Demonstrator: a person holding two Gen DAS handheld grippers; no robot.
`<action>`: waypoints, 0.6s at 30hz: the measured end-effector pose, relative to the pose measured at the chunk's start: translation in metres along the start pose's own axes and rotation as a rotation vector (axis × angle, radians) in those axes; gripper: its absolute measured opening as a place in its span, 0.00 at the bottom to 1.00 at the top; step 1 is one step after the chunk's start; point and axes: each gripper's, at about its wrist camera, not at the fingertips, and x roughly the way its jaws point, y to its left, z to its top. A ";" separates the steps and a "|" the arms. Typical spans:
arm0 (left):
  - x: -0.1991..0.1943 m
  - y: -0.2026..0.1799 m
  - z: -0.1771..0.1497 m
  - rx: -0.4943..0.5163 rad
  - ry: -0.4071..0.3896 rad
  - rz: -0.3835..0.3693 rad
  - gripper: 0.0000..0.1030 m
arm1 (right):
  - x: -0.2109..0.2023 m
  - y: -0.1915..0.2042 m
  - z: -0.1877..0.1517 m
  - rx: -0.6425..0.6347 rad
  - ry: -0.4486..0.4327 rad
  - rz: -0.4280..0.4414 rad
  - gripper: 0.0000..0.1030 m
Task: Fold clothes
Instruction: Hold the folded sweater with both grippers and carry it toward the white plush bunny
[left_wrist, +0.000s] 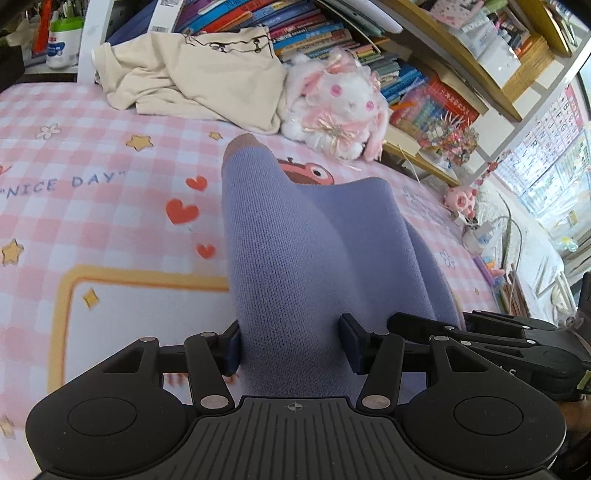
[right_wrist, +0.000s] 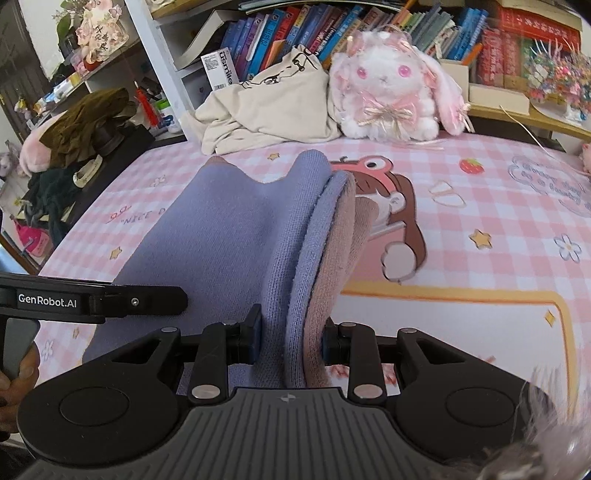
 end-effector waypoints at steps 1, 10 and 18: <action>0.000 0.006 0.006 0.001 -0.001 -0.005 0.50 | 0.004 0.003 0.004 -0.002 -0.003 -0.002 0.26; 0.011 0.047 0.056 -0.001 -0.053 -0.027 0.50 | 0.047 0.017 0.050 -0.011 -0.033 -0.012 0.26; 0.037 0.075 0.087 -0.040 -0.067 -0.036 0.50 | 0.085 0.017 0.085 -0.035 -0.036 -0.032 0.26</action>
